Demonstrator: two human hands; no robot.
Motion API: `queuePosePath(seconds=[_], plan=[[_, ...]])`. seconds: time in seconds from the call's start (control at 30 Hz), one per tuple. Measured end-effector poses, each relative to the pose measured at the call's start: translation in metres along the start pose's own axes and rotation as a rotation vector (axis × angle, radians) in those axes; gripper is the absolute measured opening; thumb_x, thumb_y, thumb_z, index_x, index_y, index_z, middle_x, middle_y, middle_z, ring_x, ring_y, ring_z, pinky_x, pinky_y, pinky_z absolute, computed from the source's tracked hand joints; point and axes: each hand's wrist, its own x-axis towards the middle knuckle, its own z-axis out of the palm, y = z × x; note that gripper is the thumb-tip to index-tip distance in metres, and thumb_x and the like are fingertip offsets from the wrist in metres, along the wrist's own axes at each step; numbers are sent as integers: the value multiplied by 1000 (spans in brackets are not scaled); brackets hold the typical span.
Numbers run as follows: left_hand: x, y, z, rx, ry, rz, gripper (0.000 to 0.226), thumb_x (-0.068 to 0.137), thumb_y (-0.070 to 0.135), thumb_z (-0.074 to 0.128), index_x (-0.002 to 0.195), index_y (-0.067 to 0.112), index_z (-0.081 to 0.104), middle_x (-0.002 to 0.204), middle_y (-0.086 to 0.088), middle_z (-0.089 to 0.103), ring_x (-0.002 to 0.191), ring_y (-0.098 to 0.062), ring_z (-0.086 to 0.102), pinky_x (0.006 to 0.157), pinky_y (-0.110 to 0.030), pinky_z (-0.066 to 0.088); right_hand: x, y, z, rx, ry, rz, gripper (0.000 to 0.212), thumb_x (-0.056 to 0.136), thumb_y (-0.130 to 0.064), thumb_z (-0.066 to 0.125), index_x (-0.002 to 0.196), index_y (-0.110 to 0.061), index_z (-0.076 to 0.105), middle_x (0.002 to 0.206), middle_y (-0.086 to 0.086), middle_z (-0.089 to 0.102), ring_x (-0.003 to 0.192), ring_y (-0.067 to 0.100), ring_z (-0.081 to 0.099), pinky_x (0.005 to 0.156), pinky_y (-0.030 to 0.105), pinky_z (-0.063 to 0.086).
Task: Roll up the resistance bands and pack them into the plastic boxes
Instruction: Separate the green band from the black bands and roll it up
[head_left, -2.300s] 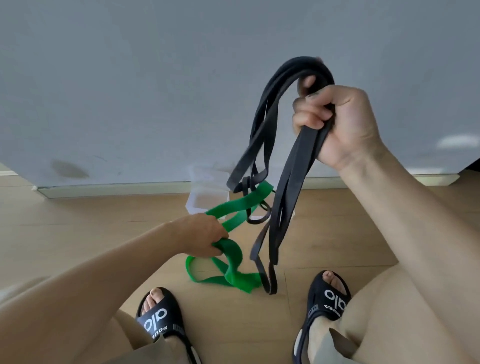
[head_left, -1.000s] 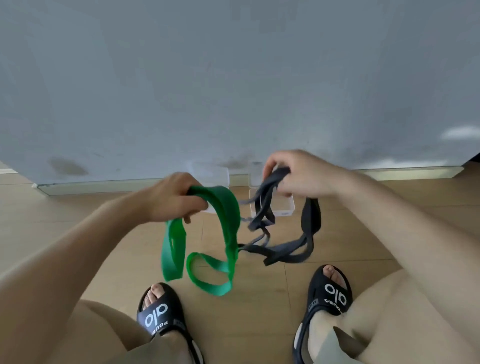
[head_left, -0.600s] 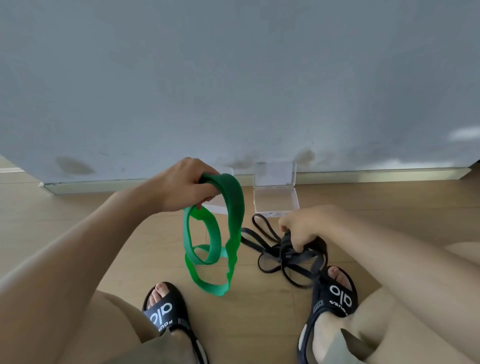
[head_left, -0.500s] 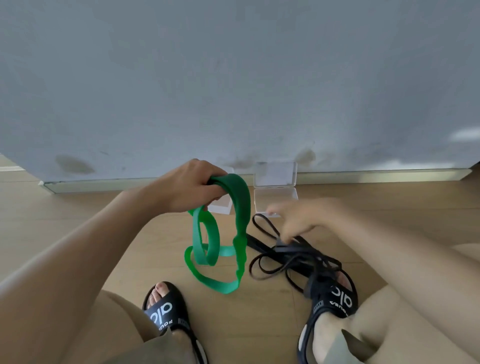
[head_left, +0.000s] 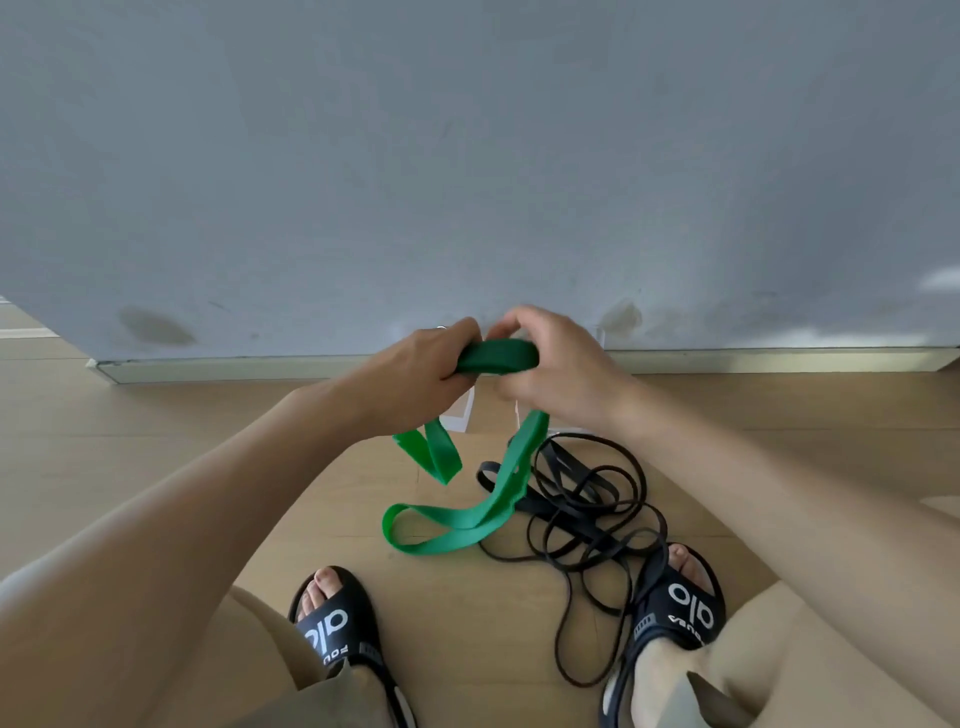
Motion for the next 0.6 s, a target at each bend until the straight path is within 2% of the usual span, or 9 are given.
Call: queuePosePath(seconds=[0.07, 0.1, 0.17, 0.23, 0.33, 0.47, 0.53, 0.6], plan=[[2, 0, 2, -18, 54, 17, 6, 100, 14, 52, 96, 15, 48, 86, -7, 64, 79, -26, 59, 68, -35, 47, 0, -10, -8, 73, 57, -25, 36, 73, 0, 73, 102, -19, 62, 68, -5, 62, 60, 10, 54, 58, 25, 42], [3, 1, 3, -36, 100, 24, 7, 98, 13, 55, 96, 17, 49, 85, -6, 65, 78, -25, 61, 68, -34, 49, -1, -15, -11, 116, 74, -31, 37, 71, 4, 72, 99, -18, 63, 62, -6, 59, 55, 10, 52, 55, 24, 41], [5, 6, 1, -89, 190, 17, 18, 92, 9, 62, 92, 23, 50, 77, 1, 62, 68, -15, 56, 57, -17, 43, -2, -21, -16, 226, 95, -26, 38, 67, 10, 70, 96, -15, 62, 56, -8, 55, 49, 8, 48, 50, 22, 39], [6, 7, -1, -153, 215, -26, 22, 87, 6, 65, 93, 24, 55, 74, 11, 61, 64, -5, 54, 53, -12, 37, -1, -24, -19, 334, 116, -16, 40, 64, 12, 69, 94, -13, 62, 57, -9, 56, 47, 4, 47, 48, 19, 37], [7, -1, -3, -218, 229, -66, 25, 81, 3, 64, 89, 27, 62, 67, 20, 62, 62, 1, 54, 52, -11, 36, 2, -24, -20, 398, 130, -12, 41, 61, 11, 68, 94, -13, 62, 62, -5, 58, 47, 3, 47, 46, 15, 36], [5, -14, -2, -219, 190, -49, 26, 86, 6, 63, 93, 31, 64, 72, 13, 63, 62, -2, 51, 54, -15, 35, 1, -25, -24, 383, 96, 2, 42, 65, 19, 66, 97, -7, 60, 58, -6, 57, 40, 1, 51, 42, 10, 36], [5, -16, -2, -226, 143, -13, 19, 93, 12, 63, 100, 30, 67, 79, 20, 69, 68, 0, 58, 58, -15, 41, 1, -24, -29, 359, 78, 30, 42, 66, 18, 66, 99, -7, 61, 58, -8, 58, 41, 1, 52, 42, 13, 37], [4, -19, -2, -195, 90, -10, 11, 98, 24, 64, 106, 30, 70, 88, 15, 73, 74, -4, 63, 65, -22, 48, 3, -19, -35, 289, 2, 84, 42, 70, 12, 70, 104, -12, 62, 66, -2, 61, 47, 6, 48, 45, 21, 36]])
